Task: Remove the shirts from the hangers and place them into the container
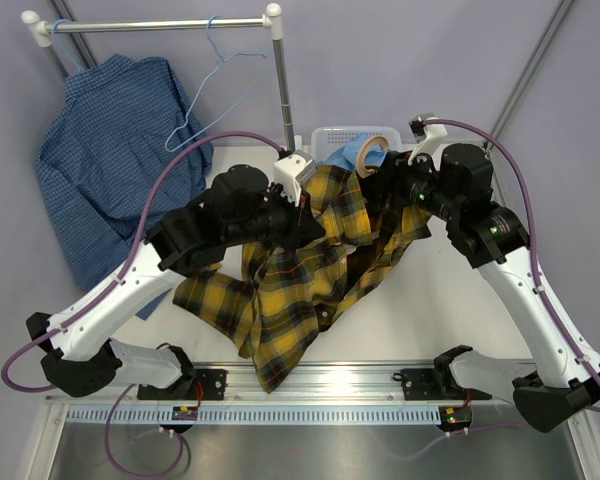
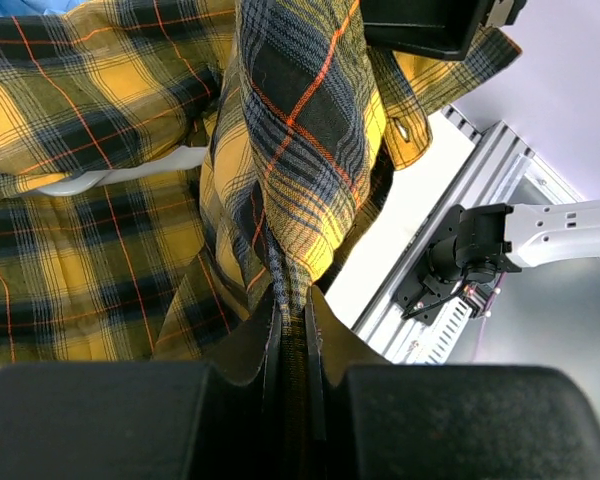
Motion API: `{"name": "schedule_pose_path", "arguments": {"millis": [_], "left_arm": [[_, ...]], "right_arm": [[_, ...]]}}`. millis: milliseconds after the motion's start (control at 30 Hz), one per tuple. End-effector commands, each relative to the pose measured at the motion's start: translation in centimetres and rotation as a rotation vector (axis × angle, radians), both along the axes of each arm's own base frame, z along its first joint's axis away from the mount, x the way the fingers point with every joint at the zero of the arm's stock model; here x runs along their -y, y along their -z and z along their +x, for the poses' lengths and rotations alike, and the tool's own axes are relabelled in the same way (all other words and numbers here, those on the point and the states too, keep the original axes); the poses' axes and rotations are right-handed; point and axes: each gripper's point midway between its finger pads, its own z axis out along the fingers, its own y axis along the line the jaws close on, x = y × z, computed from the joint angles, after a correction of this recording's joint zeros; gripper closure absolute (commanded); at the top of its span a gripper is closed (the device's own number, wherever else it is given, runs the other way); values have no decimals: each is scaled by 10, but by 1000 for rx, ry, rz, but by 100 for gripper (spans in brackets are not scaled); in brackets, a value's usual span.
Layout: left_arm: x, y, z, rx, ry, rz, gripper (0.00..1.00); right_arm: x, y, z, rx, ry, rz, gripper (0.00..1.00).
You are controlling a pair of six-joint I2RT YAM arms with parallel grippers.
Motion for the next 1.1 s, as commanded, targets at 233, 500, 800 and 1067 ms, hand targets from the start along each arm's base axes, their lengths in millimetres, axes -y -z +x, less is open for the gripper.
{"name": "schedule_pose_path", "arguments": {"millis": [233, 500, 800, 1067], "left_arm": [[15, -58, -12, 156, 103, -158, 100], [26, -59, -13, 165, 136, -159, 100], [1, -64, 7, 213, -35, -147, 42], [-48, -111, 17, 216, -306, -290, 1]], "right_arm": [[-9, -10, 0, 45, -48, 4, 48], [-10, -15, -1, 65, -52, -2, 65], [28, -24, -1, 146, 114, -80, 100], [83, -32, 14, 204, 401, -185, 100]]}}
